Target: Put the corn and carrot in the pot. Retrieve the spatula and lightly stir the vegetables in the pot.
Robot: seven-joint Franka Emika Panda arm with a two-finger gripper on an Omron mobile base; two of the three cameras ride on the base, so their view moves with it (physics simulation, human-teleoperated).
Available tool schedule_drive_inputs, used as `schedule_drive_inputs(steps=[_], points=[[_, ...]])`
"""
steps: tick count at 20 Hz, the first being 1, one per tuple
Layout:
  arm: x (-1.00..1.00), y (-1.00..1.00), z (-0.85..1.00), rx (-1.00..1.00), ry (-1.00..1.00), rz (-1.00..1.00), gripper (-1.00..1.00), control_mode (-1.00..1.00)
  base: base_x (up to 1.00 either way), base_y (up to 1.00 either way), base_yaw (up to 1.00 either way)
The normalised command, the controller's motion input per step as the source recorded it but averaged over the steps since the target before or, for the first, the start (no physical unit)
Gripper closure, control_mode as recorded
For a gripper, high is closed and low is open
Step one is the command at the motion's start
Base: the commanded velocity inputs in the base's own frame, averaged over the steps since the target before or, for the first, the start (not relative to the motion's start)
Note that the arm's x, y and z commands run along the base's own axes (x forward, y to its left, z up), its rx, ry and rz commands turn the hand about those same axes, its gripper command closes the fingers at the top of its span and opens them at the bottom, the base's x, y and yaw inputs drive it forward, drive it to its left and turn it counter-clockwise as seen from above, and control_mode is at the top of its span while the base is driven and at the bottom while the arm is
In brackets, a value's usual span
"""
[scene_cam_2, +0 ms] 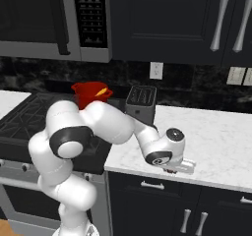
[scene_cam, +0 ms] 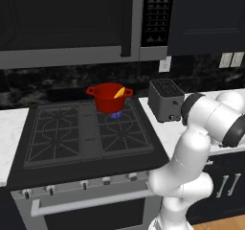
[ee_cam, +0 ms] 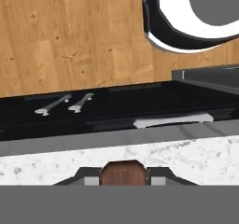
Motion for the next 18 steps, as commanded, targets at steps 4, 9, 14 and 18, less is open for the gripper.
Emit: schedule_drive_inputs(steps=[4,9,14,18], points=[[-0.51,0.10,1.00,-0.12,-0.11,0.11,1.00,-1.00,0.00,0.00,0.00],[-0.37,0.18,1.00,-0.19,-0.06,0.24,1.00,-1.00,0.00,0.00,0.00],[-0.45,0.22,1.00,-0.36,-0.05,0.38,1.00,-1.00,0.00,0.00,0.00],[-0.51,0.20,1.00,-0.43,-0.04,0.50,1.00,-1.00,0.00,0.00,0.00]])
